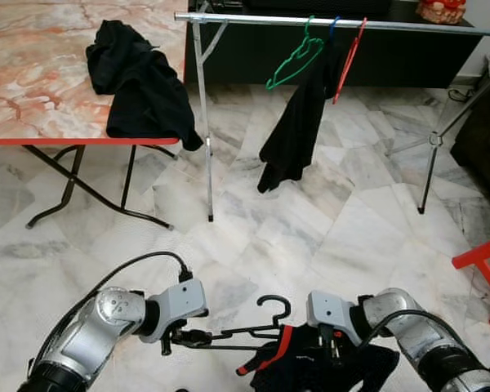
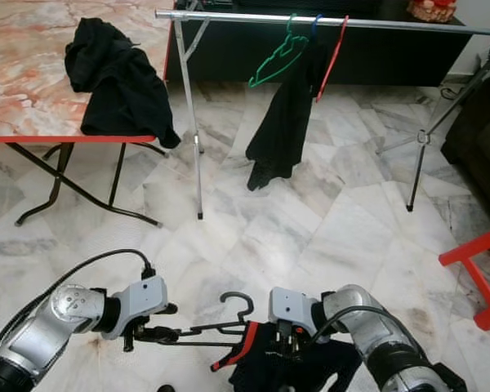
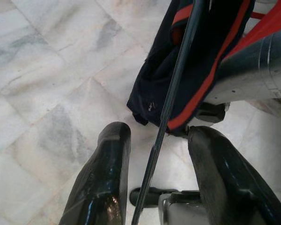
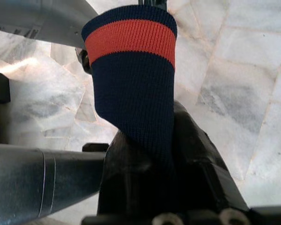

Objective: Hang hanger

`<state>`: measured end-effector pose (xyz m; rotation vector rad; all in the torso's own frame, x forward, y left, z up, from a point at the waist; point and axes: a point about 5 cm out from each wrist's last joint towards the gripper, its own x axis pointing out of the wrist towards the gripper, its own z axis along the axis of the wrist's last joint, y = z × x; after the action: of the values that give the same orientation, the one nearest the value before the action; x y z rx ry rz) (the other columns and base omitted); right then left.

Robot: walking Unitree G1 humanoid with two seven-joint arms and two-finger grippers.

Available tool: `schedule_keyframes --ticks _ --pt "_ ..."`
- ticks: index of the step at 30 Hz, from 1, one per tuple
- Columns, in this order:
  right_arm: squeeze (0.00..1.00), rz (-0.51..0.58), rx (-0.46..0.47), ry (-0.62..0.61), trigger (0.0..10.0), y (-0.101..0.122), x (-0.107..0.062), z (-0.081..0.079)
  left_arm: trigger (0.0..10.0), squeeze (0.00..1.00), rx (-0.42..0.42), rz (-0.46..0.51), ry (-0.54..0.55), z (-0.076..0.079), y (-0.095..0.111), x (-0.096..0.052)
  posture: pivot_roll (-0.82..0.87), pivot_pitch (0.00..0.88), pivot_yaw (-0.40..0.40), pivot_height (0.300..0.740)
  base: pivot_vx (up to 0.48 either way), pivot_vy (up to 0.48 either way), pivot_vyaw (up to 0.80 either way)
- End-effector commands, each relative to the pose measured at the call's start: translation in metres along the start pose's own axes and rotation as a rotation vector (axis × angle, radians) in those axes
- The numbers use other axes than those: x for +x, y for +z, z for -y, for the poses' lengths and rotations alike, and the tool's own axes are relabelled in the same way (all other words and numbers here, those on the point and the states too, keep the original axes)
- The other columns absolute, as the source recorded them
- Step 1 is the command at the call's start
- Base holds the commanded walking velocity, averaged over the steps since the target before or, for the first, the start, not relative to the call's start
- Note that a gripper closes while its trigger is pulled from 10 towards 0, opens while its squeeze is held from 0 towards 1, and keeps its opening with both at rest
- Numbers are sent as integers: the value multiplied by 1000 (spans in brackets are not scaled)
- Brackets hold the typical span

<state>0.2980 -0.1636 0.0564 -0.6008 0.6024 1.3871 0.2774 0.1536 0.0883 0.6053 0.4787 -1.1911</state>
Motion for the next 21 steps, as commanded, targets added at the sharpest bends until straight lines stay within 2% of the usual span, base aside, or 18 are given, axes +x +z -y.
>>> schedule_keyframes --ticks 1,11,18,21 --pt "0 19 -13 10 10000 5 -2 3 10000 0 -4 6 -30 6 2 5 35 175 -110 740 0 0 0" --pt "0 73 -21 12 10000 11 3 1 10000 0 -13 24 -54 15 6 17 28 186 -108 740 0 0 0" --pt "0 116 -21 -16 10000 20 4 6 10000 0 -48 33 -17 14 8 23 35 194 -106 740 0 0 0" --pt "0 143 -24 11 10000 26 6 6 10000 0 -57 63 8 13 14 30 33 194 -104 740 0 0 0"
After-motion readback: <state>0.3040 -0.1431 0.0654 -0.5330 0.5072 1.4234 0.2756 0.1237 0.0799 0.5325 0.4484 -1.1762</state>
